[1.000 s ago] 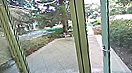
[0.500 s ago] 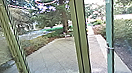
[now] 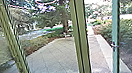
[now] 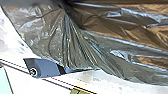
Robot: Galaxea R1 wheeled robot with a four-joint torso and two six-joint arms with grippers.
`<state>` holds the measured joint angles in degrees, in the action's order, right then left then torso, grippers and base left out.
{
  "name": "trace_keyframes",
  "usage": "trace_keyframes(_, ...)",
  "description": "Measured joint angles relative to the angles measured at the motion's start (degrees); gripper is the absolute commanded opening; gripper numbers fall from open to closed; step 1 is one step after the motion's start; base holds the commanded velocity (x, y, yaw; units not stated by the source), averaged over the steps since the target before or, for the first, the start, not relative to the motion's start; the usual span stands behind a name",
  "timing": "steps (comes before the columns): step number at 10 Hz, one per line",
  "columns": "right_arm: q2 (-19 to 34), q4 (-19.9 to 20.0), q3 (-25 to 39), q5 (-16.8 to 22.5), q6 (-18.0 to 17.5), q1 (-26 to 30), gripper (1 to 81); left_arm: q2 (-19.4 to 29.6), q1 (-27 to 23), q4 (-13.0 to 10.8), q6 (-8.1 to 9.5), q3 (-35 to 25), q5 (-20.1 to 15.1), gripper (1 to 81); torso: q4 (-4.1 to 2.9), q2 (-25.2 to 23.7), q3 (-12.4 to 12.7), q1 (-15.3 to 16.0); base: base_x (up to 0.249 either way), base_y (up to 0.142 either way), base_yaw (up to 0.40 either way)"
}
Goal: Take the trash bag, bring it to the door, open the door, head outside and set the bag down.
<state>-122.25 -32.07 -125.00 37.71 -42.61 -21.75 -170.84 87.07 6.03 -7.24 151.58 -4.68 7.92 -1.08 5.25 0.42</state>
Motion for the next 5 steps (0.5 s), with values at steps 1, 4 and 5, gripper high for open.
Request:
trace_keyframes(1,-1.12,4.95,2.90,2.10,0.44,-1.89,81.1,-0.24,0.00,-0.02,0.02,0.00,0.00,1.0,0.00,0.00,0.00,0.00,0.000,0.000,0.000)
trace_keyframes(4,-2.56,12.86,9.33,4.05,1.77,-8.16,81.1,-0.33,-0.02,-0.04,-0.02,0.00,0.00,1.0,0.00,0.00,0.00,0.00,0.000,0.000,0.000)
trace_keyframes(5,-2.80,13.69,10.03,4.38,2.10,-11.61,81.1,-0.46,-0.02,-0.06,-0.02,0.00,0.00,1.0,0.00,0.00,0.00,0.00,0.000,0.000,0.000)
